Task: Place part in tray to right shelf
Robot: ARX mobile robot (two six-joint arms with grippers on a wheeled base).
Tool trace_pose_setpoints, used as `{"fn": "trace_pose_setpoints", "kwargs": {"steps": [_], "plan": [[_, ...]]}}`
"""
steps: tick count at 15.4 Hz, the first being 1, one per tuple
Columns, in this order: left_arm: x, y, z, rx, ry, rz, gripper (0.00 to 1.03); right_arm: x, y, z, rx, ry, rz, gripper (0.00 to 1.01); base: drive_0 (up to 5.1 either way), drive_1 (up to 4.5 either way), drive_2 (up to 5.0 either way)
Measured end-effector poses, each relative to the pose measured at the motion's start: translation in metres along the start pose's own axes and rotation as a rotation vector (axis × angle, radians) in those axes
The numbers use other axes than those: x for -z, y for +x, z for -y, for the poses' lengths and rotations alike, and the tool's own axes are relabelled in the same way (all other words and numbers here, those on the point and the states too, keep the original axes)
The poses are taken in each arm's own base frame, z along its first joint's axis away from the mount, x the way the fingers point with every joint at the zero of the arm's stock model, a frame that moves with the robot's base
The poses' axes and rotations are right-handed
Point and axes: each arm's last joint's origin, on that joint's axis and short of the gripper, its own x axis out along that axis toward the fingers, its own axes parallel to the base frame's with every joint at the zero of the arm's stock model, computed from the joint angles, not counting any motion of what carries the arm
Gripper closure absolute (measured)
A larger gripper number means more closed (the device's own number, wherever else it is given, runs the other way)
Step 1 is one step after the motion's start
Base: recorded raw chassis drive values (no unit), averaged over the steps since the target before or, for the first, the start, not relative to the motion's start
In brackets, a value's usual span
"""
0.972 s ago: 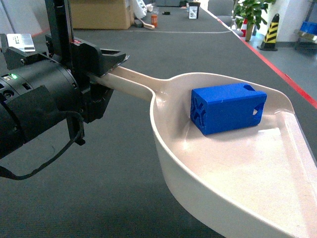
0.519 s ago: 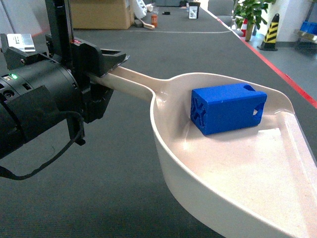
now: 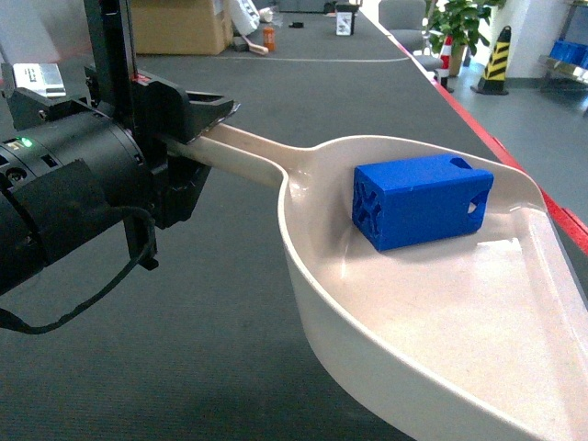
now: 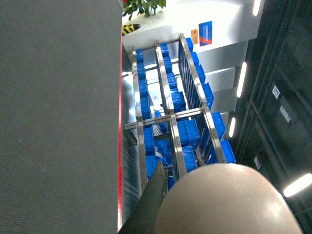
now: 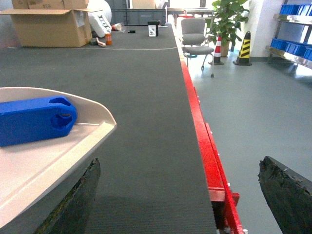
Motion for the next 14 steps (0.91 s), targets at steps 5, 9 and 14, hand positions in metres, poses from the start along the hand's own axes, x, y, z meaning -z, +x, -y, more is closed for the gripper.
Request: {"fn": "trace_pose_setpoints", "kwargs": {"steps": [5, 9, 14], "plan": [[0.0, 0.0, 0.0002, 0.002, 0.0, 0.002, 0.9, 0.0, 0.0, 0.0, 0.0, 0.0, 0.0, 0.03, 4.9, -2.49, -2.5], [0.0, 0.0, 0.0002, 0.001, 0.0, 0.002, 0.9, 0.0, 0.0, 0.0, 0.0, 0.0, 0.0, 0.03, 5.0, -2.44, -2.4], [0.0001, 0.0, 0.0, -0.001, 0.0, -0.001, 0.9, 0.0, 0.0, 0.0, 0.0, 0.0, 0.0, 0.03, 5.0, -2.45, -2.5]]}}
